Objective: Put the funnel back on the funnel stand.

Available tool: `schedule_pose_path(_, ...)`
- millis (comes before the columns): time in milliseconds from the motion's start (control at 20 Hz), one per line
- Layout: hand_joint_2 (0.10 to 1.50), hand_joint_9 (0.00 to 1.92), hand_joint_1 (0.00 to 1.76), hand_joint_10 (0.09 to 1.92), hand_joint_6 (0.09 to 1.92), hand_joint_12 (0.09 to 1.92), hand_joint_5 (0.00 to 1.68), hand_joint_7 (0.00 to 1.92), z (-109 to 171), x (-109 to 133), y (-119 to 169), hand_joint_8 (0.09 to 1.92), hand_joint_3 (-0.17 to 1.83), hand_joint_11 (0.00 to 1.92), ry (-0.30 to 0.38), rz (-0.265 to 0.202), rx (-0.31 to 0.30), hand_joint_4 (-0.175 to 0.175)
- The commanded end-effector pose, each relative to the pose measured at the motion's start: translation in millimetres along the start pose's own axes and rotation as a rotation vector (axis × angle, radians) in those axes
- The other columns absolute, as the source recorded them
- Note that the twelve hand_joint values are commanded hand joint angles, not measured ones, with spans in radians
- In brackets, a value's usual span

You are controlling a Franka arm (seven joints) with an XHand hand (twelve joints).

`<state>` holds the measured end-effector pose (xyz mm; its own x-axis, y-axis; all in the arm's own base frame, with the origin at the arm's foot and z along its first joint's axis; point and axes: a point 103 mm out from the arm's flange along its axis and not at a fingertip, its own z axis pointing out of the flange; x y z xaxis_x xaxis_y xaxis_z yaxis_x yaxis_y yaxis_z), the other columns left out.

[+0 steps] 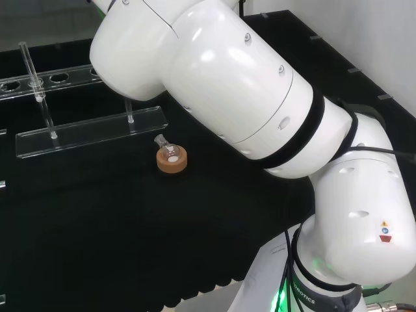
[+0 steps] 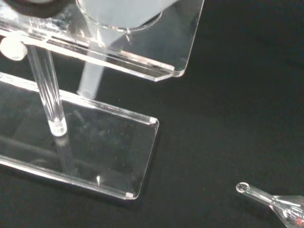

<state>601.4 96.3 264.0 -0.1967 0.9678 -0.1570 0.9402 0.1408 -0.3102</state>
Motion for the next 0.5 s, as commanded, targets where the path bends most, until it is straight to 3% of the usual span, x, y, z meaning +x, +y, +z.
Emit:
schedule_pose_path(50,0.65,0.28,0.52,0.72,0.09,1.44,0.11,0.02,-1.9,-0.5,-14.9,0.55,0.23,0.33,-0.007,-0.023,0.025,-0.023)
schedule_pose_path(300,0.65,0.20,0.49,0.78,0.09,1.46,0.07,0.00,-15.4,-4.6,-41.0,0.47,0.17,0.27,-0.012,-0.001,-0.035,-0.020)
schedule_pose_path(500,0.68,0.25,0.49,0.78,0.09,1.47,0.10,0.01,-29.6,-12.7,-73.0,0.60,0.14,0.28,-0.001,0.034,-0.083,-0.028)
